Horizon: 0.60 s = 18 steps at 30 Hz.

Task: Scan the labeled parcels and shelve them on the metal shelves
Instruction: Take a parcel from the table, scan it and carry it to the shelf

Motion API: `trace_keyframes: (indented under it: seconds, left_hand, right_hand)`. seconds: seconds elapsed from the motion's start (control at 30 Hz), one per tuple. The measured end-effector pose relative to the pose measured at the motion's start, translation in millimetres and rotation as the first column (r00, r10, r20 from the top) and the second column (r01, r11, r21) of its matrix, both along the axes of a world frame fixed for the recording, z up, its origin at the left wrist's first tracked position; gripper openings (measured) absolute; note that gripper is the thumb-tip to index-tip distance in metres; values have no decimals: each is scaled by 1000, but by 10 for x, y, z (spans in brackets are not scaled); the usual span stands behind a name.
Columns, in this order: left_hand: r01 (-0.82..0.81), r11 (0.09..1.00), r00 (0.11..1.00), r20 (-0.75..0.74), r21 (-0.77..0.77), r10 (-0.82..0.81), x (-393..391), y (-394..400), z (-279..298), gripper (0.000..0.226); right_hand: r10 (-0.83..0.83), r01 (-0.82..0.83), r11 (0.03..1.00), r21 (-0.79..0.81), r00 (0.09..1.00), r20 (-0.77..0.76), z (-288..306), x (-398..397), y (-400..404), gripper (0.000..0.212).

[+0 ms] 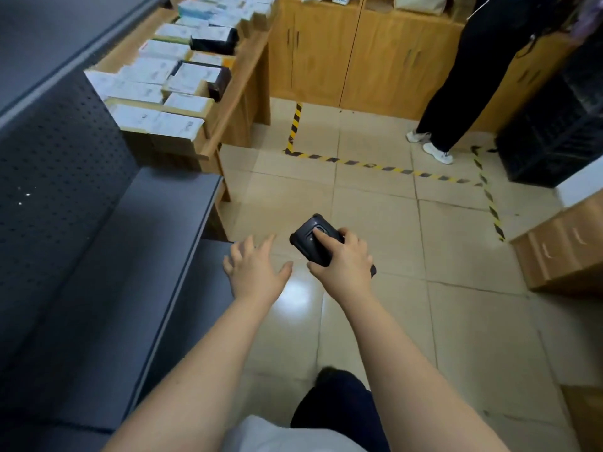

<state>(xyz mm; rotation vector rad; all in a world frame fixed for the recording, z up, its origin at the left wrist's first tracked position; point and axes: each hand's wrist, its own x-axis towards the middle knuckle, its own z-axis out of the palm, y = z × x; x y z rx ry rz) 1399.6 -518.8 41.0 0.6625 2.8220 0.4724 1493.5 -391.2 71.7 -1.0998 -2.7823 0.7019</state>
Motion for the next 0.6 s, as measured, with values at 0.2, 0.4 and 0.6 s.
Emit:
trace_keyframes:
  seconds: [0.2, 0.4, 0.6]
  left_hand:
    - [-116, 993, 992, -44, 5, 116, -1383, 1377, -141, 69]
    - [-179, 982, 983, -44, -54, 177, -2558, 2588, 32, 72]
    - [-314, 945, 949, -56, -94, 310, -3646, 3108, 158, 72]
  right_hand:
    - [75, -75, 997, -16, 997, -32, -155, -1300, 1440, 63]
    - [231, -231, 972, 42, 973, -8, -18, -2589, 2816, 65]
    - [318, -323, 944, -66, 945, -80, -47, -3991, 3501, 66]
